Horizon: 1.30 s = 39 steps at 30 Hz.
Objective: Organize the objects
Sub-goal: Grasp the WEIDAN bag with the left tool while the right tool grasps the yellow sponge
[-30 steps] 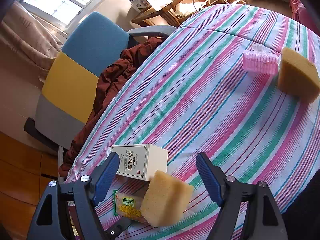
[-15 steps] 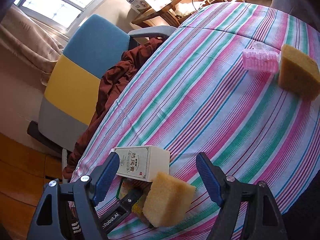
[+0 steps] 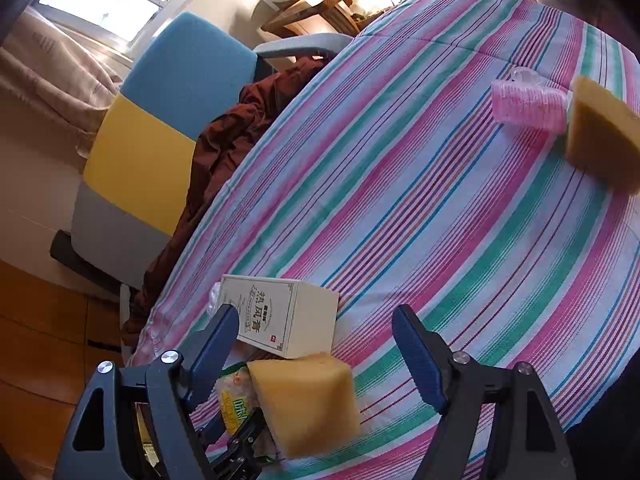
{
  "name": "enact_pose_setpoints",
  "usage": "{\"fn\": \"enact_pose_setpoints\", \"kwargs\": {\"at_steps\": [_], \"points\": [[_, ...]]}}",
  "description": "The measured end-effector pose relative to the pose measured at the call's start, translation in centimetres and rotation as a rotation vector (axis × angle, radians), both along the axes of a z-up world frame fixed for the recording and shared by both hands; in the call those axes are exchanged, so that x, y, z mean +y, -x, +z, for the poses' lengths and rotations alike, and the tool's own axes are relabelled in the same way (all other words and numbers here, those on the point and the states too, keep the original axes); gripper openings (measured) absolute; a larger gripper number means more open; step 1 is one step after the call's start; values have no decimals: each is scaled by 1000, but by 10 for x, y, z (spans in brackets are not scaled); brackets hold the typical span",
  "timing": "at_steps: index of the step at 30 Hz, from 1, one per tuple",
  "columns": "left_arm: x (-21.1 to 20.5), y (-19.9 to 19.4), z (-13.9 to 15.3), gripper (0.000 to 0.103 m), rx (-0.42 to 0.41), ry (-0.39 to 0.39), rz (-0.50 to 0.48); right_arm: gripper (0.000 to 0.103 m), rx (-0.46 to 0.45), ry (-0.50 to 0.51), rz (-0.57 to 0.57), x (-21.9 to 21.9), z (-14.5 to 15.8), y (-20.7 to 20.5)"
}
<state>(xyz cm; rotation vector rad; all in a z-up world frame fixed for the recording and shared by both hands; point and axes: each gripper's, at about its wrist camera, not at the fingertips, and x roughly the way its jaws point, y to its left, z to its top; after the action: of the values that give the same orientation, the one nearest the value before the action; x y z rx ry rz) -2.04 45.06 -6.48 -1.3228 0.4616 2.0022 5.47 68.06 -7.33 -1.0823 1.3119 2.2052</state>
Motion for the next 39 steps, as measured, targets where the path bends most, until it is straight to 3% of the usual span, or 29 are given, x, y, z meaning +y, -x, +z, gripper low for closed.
{"fn": "enact_pose_setpoints", "kwargs": {"at_steps": [4,9,16,18,20,25,28,30,39], "points": [[-33,-6,1,49,16,-12,-12,80,-99,-1,70,-12,-12,12],[-63,-5,1,49,15,-44,-5,81,-108,17,105,-17,-17,18],[-73,3,-2,49,-8,-89,16,81,-155,20,187,-33,-25,31],[-76,4,-2,49,-10,-98,20,74,-180,21,225,-39,-30,36],[-75,5,-4,49,-8,-107,18,60,-216,-21,249,-46,-30,40],[-77,1,-7,49,-6,-128,27,50,-214,-56,327,-62,-28,49],[-85,-1,-7,49,2,-132,29,50,-180,-41,461,-85,-27,61],[-87,-3,-7,48,5,-132,28,50,-217,-73,551,-103,-30,70],[-105,-16,2,49,-28,-155,63,50,-185,-133,716,-133,-24,79]]}}
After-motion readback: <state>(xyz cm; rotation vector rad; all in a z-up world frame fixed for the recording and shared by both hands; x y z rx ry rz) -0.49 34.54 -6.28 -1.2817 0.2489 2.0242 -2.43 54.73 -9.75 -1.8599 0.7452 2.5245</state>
